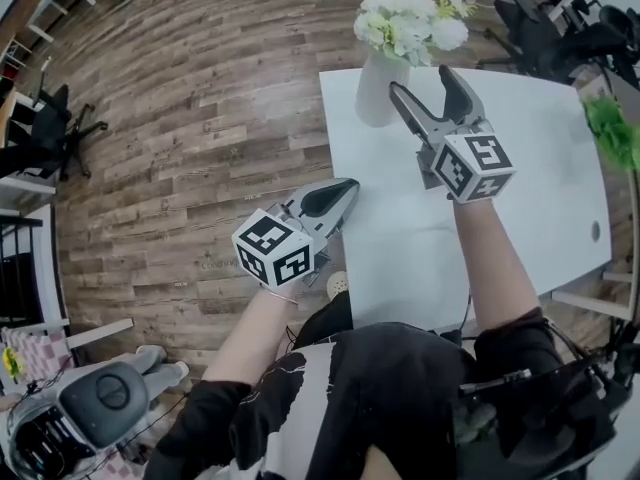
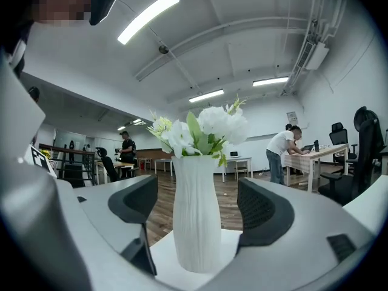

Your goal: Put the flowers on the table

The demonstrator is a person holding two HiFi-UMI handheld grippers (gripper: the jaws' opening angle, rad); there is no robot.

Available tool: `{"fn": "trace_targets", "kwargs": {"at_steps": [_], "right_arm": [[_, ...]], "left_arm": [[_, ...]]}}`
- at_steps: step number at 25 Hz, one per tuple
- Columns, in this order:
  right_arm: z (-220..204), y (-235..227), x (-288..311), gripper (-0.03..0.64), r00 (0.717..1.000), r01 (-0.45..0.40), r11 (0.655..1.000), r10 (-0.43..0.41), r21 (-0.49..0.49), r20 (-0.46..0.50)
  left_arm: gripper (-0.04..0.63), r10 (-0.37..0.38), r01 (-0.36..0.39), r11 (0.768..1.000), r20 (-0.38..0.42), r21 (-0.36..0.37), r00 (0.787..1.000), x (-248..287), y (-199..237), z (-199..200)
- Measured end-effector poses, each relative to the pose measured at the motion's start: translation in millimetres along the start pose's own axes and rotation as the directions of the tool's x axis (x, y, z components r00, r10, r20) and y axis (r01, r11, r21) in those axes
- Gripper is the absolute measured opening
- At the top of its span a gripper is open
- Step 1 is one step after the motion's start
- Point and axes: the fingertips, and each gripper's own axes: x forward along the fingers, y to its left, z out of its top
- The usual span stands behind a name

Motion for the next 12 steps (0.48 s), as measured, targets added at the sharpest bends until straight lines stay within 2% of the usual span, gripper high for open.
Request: {"fn": "trace_targets", "kwargs": {"at_steps": [8, 10, 11, 12], "right_arm": [[18.3, -7.5, -71.5, 0.387, 1.0, -0.008, 0.994, 0.005, 0.111, 0.027], [20.7, -7.0, -93.8, 0.332, 0.999, -0.019, 0.996, 0.015, 0.093, 0.035], [20.8, -6.4, -104.7, 0.281, 0.999, -0.03, 0.996, 0.027, 0.086, 0.038], [20.6, -5.6, -115.5, 0.273, 0.998, -0.044, 0.995, 0.041, 0.085, 0.039]], "left_arm": [[0.015, -0.02, 0.02, 0.999, 0.0, 0.047, 1.0, 19.9, -52.4, 9.1], [0.015, -0.011, 0.011, 0.999, 0.005, 0.052, 1.0, 25.6, -67.9, 7.4], [0.015, -0.005, 0.005, 0.999, 0.011, 0.051, 1.0, 29.1, -75.6, 5.7], [0.015, 0.001, -0.002, 0.999, 0.017, 0.048, 1.0, 33.0, -83.5, 4.2]]}}
